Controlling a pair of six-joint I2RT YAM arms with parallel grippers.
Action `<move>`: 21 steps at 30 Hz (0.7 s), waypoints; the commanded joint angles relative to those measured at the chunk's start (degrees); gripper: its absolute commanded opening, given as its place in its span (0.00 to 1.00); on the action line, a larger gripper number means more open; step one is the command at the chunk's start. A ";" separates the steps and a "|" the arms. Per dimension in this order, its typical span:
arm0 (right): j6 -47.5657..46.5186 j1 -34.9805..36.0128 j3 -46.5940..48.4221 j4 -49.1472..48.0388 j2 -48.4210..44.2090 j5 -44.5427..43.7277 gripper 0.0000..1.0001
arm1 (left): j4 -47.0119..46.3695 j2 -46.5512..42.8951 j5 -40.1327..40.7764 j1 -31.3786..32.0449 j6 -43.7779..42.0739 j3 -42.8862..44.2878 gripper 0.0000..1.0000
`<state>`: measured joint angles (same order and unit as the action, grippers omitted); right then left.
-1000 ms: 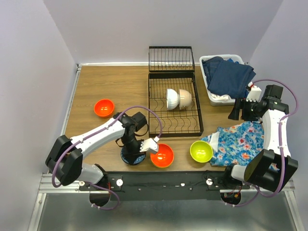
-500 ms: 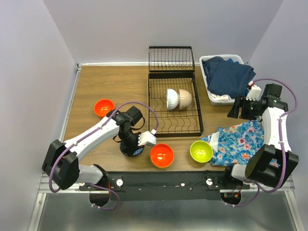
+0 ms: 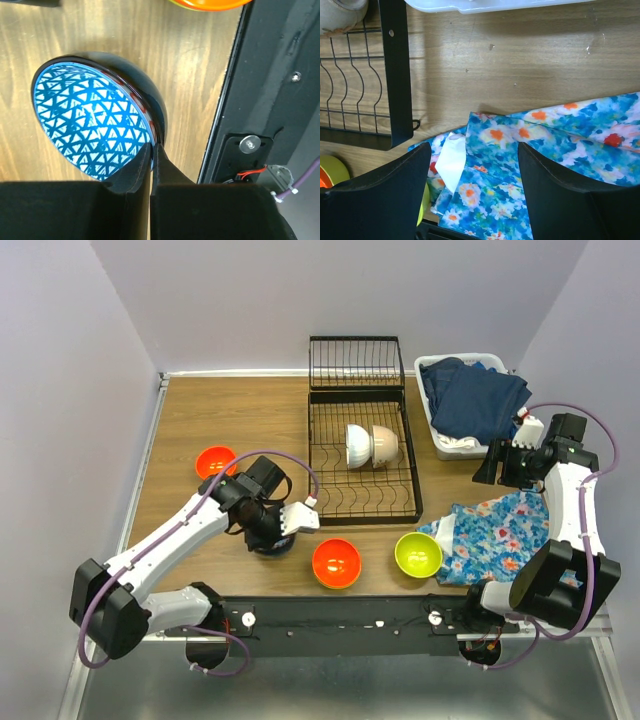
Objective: Load the bowls into the dish rack
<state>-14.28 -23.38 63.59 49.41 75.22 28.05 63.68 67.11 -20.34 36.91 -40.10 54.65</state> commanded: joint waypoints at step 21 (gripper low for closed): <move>-4.61 -0.53 -3.03 -1.42 -5.69 6.39 0.77 | -5.06 -0.67 7.06 -0.26 5.55 0.26 0.00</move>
<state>-14.90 -23.38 62.83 48.75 73.82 29.15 61.54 65.54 -18.46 36.93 -35.03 53.25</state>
